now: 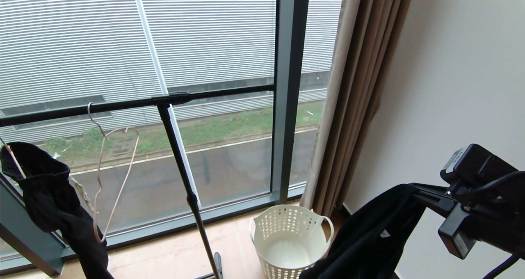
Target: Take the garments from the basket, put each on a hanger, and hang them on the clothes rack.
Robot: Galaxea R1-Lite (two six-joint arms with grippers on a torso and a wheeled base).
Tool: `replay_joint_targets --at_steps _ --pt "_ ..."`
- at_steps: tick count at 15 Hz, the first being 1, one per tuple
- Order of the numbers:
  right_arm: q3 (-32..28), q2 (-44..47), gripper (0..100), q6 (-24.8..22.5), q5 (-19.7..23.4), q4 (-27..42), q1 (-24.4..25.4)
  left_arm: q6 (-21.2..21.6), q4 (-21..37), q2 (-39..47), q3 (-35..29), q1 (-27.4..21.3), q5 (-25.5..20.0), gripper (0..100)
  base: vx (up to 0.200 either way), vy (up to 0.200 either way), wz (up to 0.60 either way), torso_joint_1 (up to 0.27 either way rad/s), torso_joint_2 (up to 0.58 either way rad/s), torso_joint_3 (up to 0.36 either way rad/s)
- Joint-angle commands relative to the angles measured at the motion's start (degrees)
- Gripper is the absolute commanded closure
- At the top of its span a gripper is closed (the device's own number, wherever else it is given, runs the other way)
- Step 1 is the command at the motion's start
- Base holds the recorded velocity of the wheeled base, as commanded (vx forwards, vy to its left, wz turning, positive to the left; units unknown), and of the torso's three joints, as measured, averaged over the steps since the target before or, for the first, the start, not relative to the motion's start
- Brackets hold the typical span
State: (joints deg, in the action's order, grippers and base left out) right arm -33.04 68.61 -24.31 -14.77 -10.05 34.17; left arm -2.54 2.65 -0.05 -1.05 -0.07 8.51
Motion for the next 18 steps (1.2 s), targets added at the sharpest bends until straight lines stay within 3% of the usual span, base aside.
replay_joint_targets --at_steps 1,4,7,10,12,18 --pt "0.1 0.1 100 0.0 0.0 -0.1 0.0 0.0 0.0 0.0 0.0 0.1 0.0 0 0.000 0.000 0.60 0.002 0.01 -0.002" --pt "0.1 0.1 100 0.0 0.0 -0.1 0.0 0.1 0.0 0.0 -0.1 0.1 0.0 0 0.000 0.000 0.60 0.010 0.00 -0.001" --pt "0.1 0.0 100 0.0 0.0 -0.1 0.0 0.0 0.0 0.0 -0.1 0.1 0.0 0 0.000 0.000 0.00 0.000 0.00 0.000" --pt "0.0 0.0 100 0.0 0.0 -0.1 0.0 0.0 0.0 0.0 -0.1 0.1 0.0 0 -0.200 0.000 0.00 0.004 0.00 -0.001" --pt "0.0 0.0 100 0.0 0.0 -0.1 0.0 0.0 0.1 0.0 -0.1 0.1 0.0 0 -0.200 0.200 0.00 0.007 0.00 -0.007" --pt "0.0 -0.1 100 0.0 0.0 -0.1 0.0 0.0 0.0 0.0 -0.1 0.1 0.0 0 0.000 0.200 0.00 -0.005 0.00 0.002"
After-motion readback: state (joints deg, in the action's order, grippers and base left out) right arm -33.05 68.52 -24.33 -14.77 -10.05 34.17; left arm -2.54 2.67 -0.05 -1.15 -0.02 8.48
